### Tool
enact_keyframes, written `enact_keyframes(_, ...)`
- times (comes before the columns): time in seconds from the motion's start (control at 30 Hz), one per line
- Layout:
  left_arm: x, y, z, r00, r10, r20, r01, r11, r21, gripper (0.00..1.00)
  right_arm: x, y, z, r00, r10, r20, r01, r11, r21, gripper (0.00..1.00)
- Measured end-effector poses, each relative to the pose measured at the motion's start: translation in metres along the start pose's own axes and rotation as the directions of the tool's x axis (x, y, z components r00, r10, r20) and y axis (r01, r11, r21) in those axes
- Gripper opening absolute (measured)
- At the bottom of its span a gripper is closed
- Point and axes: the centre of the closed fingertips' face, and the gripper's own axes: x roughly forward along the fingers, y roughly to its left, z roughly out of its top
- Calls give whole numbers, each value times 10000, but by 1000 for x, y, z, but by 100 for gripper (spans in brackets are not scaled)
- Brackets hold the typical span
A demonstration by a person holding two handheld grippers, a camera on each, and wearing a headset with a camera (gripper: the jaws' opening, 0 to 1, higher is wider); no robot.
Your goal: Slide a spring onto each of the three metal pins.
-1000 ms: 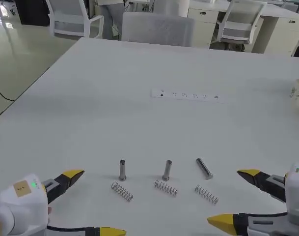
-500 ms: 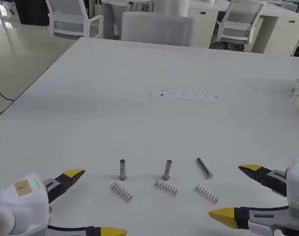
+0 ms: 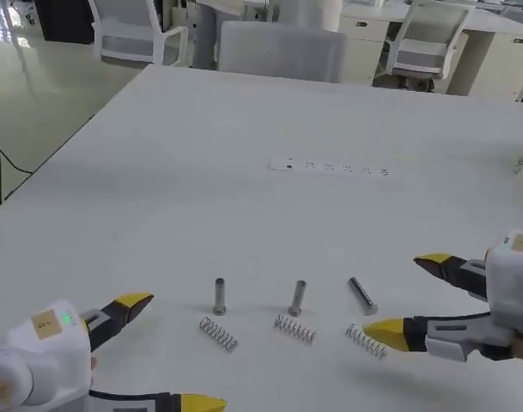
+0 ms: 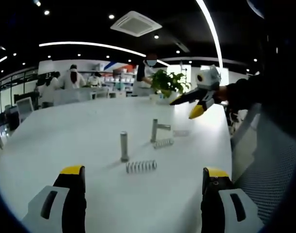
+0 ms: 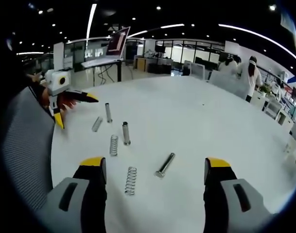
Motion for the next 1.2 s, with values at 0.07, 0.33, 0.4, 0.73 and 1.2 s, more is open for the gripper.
enact_keyframes(0.07,-1,1,0,10000,26,-9,-26,10000,-14,97,4,-2,1,10000,5,-35,-5,10000,27,82)
enact_keyframes(0.33,-1,1,0,10000,55,-30,-55,10000,-7,97,22,-9,7,9996,31,-273,-25,9998,210,80)
enact_keyframes(0.4,-1,1,0,10000,51,-18,-51,10000,-9,97,27,-13,8,9994,18,-342,-11,9998,211,79)
enact_keyframes(0.73,-3,3,0,9999,129,-42,-129,9999,-34,97,48,-22,1,9946,27,-1035,19,9990,448,74)
enact_keyframes(1.2,-4,3,-1,9999,156,-52,-156,9999,-61,96,59,-28,-14,9718,-269,-2342,561,9913,1190,45)
